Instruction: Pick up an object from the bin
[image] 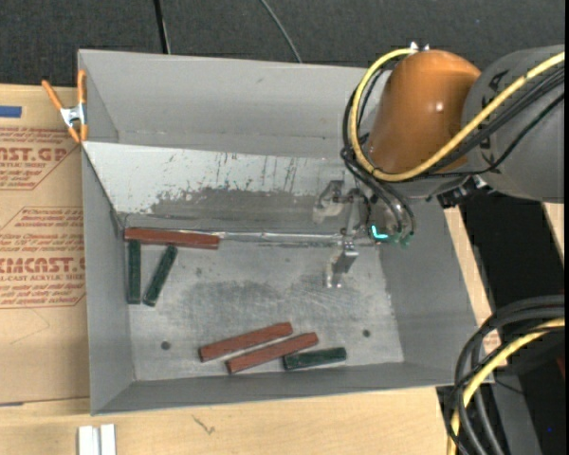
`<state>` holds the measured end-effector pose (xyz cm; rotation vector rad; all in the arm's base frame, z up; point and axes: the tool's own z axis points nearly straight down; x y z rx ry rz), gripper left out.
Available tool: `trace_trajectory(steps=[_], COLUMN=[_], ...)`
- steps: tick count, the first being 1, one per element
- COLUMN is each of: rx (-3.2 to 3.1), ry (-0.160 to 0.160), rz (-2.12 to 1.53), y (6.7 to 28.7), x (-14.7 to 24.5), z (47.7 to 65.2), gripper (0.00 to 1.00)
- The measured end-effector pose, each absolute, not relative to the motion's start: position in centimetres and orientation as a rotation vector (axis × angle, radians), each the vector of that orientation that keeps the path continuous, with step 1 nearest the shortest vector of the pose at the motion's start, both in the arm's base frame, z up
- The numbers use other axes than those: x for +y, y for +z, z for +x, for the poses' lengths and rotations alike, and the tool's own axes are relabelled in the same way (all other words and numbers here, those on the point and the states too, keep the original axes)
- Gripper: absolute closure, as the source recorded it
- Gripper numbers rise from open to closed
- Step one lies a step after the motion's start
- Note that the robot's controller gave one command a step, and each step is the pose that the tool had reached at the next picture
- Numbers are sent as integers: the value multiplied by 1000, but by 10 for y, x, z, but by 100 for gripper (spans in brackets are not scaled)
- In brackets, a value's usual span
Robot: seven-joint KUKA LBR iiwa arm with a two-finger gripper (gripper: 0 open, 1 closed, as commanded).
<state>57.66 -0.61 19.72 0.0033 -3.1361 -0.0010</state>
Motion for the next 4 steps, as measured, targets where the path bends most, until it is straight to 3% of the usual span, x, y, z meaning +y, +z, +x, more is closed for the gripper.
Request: trace_trajectory(steps=[1,2,3,4], rx=[-3144,-3142,-3124,-3114], ry=[-1,0,-2,0], rz=[3,158,306,414], y=[201,152,134,131], x=[-6,15,48,60], z=[578,547,518,498], gripper=[0,0,0,0])
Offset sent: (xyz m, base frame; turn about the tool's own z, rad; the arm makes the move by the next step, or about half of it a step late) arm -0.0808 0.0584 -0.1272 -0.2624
